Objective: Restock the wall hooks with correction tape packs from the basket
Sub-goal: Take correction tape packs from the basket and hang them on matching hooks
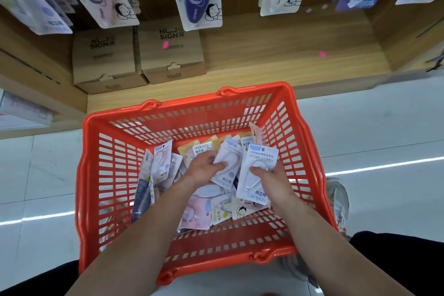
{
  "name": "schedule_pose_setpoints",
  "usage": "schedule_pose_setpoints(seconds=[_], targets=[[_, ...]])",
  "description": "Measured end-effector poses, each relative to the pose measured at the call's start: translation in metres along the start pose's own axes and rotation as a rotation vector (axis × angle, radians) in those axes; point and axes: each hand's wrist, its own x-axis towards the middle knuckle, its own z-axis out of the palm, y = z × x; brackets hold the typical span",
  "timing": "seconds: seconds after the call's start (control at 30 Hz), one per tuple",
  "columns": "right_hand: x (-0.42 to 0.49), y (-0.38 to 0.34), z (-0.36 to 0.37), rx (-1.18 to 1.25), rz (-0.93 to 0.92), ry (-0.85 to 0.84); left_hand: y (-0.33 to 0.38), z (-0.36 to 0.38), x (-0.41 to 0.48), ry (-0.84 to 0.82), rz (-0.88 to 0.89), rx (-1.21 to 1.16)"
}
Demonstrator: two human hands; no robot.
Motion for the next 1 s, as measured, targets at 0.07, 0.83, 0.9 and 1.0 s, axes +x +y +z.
schedule_pose_setpoints(seconds=[0.07, 0.83, 0.9, 1.0], targets=[[-0.004, -0.004, 0.001, 0.043, 0.028, 0.020, 0.001, -0.010, -0.012, 0.009, -0.001, -0.225], [-0.055, 0.008, -0.025, 0.010, -0.114, 0.008, 0.040, 0.049, 0.055, 0.047, 0.083, 0.054], [-0.057, 0.011, -0.026, 0.018, -0.094, 0.018, 0.039, 0.054, 0.059, 0.032, 0.104, 0.154], [-0.055, 0.013, -0.025, 0.005, -0.047, 0.034, 0.042, 0.060, 0.058, 0.034, 0.154, 0.356]])
